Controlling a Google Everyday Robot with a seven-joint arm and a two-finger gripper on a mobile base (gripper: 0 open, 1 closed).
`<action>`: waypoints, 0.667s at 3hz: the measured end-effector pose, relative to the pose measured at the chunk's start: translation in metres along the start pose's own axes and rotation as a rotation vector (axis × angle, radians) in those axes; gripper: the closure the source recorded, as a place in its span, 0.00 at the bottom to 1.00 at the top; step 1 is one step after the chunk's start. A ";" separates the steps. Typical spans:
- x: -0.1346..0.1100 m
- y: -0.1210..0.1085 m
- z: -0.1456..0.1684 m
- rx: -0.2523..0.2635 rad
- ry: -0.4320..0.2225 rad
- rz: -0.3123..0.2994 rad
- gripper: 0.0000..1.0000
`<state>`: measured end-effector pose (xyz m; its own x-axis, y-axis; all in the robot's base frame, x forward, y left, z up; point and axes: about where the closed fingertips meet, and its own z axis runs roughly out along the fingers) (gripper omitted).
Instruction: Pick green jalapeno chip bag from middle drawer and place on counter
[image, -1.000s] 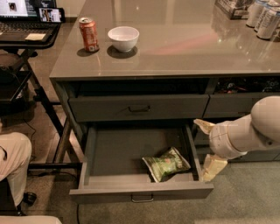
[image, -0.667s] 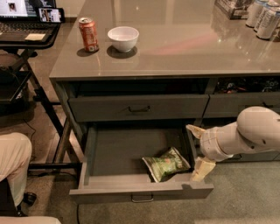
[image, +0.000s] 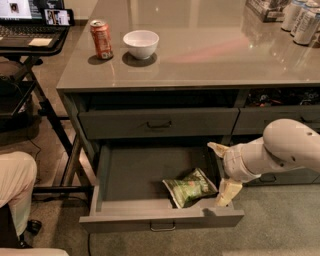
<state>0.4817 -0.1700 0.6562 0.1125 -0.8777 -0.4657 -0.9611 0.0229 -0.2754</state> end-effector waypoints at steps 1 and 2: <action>0.010 -0.015 0.026 -0.078 0.003 -0.019 0.00; 0.033 -0.035 0.061 -0.137 -0.003 -0.016 0.00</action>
Offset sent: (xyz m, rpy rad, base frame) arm 0.0903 -0.0078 -0.1002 -0.0139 0.1790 0.1025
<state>0.5340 -0.1706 0.5990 0.1286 -0.8762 -0.4645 -0.9846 -0.0570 -0.1651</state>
